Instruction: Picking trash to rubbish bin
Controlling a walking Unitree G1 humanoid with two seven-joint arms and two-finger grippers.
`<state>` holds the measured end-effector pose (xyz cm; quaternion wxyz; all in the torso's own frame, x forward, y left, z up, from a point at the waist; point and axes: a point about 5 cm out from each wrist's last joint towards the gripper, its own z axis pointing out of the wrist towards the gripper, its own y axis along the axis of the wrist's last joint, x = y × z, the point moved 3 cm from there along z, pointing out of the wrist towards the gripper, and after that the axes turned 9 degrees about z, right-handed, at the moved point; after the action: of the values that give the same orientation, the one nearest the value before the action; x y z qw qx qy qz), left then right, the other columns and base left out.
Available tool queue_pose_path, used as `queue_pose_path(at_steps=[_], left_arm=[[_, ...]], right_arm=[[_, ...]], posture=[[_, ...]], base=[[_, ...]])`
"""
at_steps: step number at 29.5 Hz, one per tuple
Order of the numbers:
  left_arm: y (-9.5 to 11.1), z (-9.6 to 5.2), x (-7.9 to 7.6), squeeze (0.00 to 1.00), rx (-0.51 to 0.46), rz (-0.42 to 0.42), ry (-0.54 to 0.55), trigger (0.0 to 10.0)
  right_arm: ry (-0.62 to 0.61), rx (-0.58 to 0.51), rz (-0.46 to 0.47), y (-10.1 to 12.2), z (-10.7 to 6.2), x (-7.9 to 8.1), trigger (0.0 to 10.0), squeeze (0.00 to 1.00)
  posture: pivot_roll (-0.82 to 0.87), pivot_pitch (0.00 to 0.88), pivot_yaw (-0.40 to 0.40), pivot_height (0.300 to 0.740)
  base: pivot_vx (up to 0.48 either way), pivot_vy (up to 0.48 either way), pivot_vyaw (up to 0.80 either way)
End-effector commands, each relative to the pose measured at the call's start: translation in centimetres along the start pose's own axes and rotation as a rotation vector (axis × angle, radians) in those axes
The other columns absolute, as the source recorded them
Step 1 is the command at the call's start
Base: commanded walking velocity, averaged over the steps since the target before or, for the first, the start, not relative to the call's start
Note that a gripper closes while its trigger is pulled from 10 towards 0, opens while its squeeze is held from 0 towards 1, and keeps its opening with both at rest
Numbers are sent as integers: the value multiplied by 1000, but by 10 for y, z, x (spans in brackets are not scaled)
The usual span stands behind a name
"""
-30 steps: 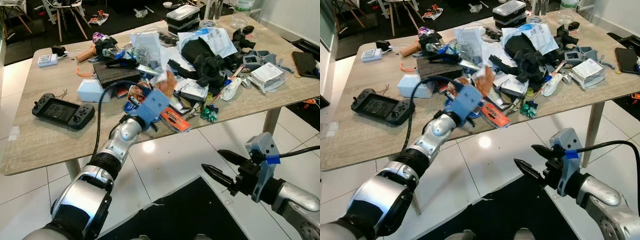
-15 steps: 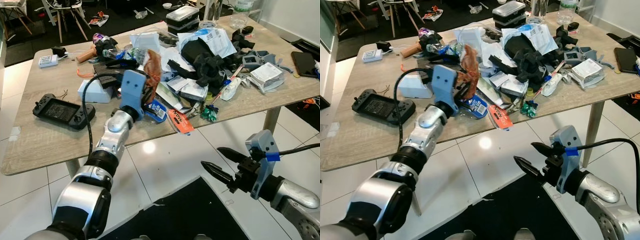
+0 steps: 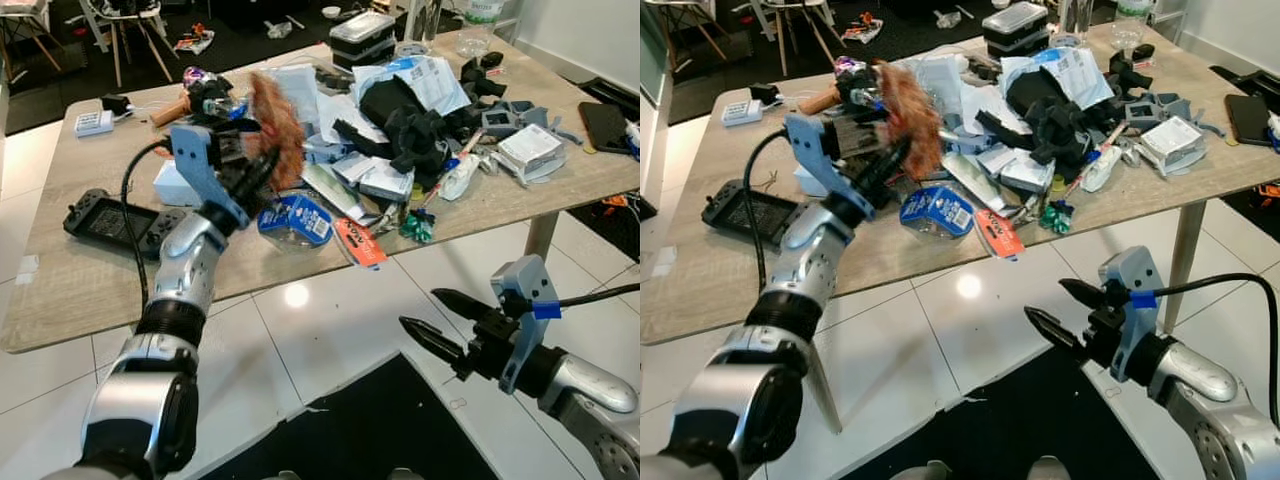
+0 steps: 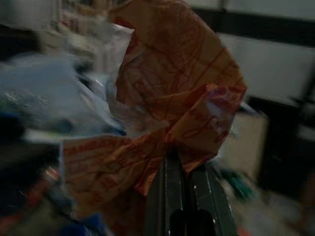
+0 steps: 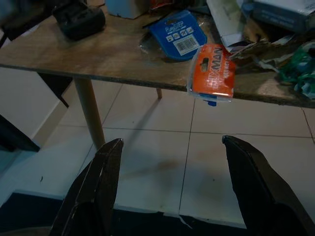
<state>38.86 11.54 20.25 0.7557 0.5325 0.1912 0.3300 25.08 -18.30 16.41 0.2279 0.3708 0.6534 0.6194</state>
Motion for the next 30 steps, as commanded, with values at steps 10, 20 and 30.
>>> queue_pose_path(at_steps=[10,20,30], left_arm=[[-9,-38,-12,0,34,-134,-191,10000],[-8,-51,-16,0,11,-207,-193,10000],[-34,-70,-51,0,79,-346,-301,10000]], right_arm=[[17,-2,0,-2,4,0,10000,0],[29,-2,0,-2,11,0,10000,0],[58,22,46,-21,31,8,10000,0]], posture=[[-205,105,113,740],[-189,94,107,740],[-167,89,100,740]], base=[[0,0,0],[-290,0,0],[-401,0,0]])
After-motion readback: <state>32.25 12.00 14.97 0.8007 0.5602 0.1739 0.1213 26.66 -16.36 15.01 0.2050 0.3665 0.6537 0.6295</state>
